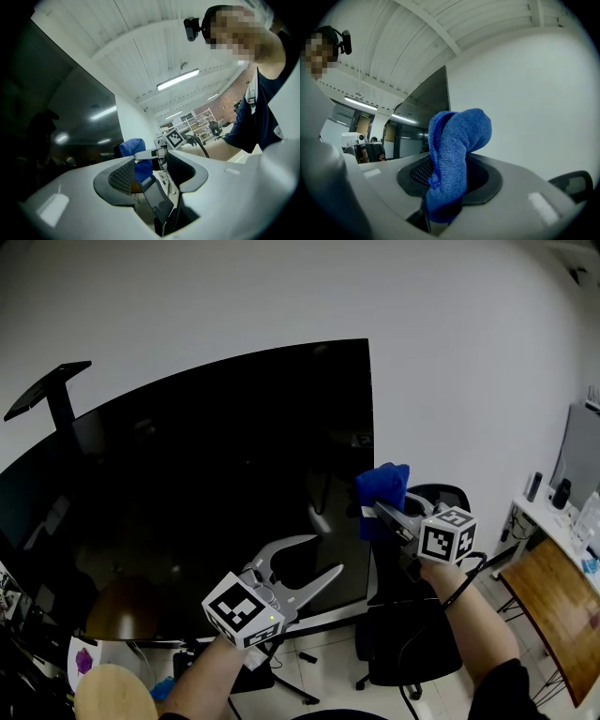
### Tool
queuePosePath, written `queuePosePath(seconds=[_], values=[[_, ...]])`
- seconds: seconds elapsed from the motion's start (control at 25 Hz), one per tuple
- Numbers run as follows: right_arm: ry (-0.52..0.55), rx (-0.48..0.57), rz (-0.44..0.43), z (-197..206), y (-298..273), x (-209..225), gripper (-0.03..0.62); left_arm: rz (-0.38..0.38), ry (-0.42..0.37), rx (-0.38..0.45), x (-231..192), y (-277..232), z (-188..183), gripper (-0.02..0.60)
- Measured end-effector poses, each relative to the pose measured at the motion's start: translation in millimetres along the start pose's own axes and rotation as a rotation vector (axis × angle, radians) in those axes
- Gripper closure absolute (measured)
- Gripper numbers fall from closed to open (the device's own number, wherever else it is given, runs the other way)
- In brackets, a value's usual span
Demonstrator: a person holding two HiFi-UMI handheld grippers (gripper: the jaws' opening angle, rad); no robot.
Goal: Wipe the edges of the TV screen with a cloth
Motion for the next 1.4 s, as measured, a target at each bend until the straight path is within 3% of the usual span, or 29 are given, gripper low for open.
queuePosePath(seconds=[0.28,0.52,0.72,1.2,1.4], values=[[-0.013,0.008,-0.050,-18.3,-4.5,-7.1,0.444,-0.005,-0.066,0.020,8.1,14.0,-18.6,0.388],[0.058,0.056,-0.065,-44.1,-0.1,-32.6,0.445,0.003,-0.131,0.045,22.2,28.5,-34.2,0.388],[0.106,0.082,-0.078,-98.8,-21.2,-22.4,0.444,0.019,-0.158,0.053,-3.3,9.0,-63.4,0.388],[0.266,0.115,-0.105,-216.1,-45.6,-42.9,0.445,0.037,-0.274,0.076,-8.1,8.3,-120.8,0.388],[0.417,0.084,-0.054,-257.4,-62.9,-57.2,0.445,0.030,-0.336,0.065,-15.3,20.9,-138.8,0.388]])
Point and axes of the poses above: the fingertips, and each gripper's own axes: y backward along the fingers, x to its right, z out of its underside, the point moved 3 cm from there along y, backward along the fingers, and after that the axes turned 6 degrees about x, right-handed, at the moved point
